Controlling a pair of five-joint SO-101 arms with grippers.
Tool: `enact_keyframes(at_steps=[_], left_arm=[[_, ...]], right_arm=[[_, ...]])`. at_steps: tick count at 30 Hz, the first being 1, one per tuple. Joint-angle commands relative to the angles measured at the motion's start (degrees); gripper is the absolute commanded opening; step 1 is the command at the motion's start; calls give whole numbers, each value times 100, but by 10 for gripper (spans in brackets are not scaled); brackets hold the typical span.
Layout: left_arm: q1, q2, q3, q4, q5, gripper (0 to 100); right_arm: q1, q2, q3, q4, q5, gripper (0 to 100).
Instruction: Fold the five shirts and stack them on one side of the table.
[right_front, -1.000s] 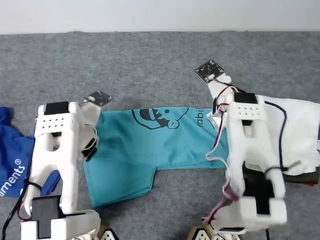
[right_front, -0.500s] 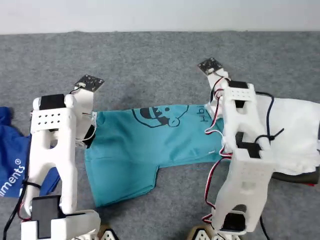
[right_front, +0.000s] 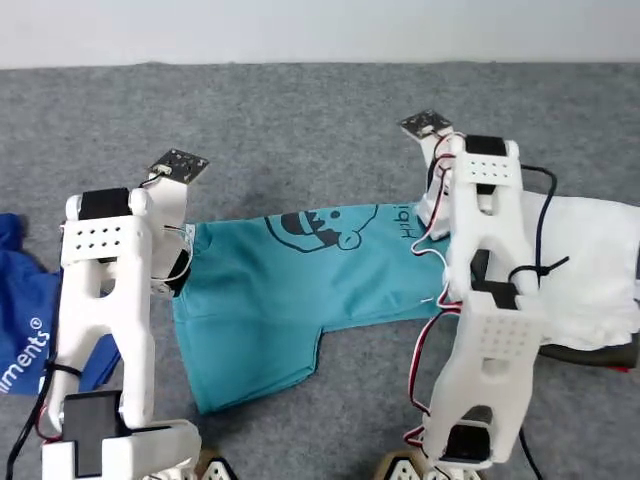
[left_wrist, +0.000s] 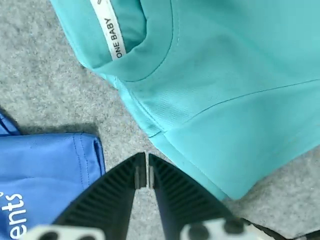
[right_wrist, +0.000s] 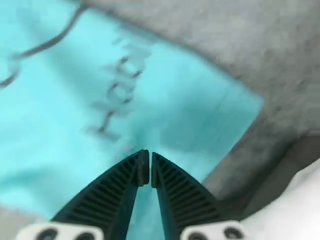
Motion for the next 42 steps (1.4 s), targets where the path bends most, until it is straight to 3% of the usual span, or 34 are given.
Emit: enact_keyframes(at_steps=[1, 6, 21, 31, 42], left_arm=[[-9, -229, -224, 70, 53, 17], [-9, -220, -224, 70, 35, 18], [-18, -185, -224, 97, 35, 18], [-9, -211, -224, 149, 26, 18], [-9, -185, -444, 343, 26, 18]], right_arm=[[-180, -611, -308, 822, -53, 22], [-277, -602, -308, 1473, -132, 18], [-690, 1147, -308, 1138, -765, 17], [-646, 31, -466, 1657, -747, 9], [382, 277, 220, 1604, -202, 9]])
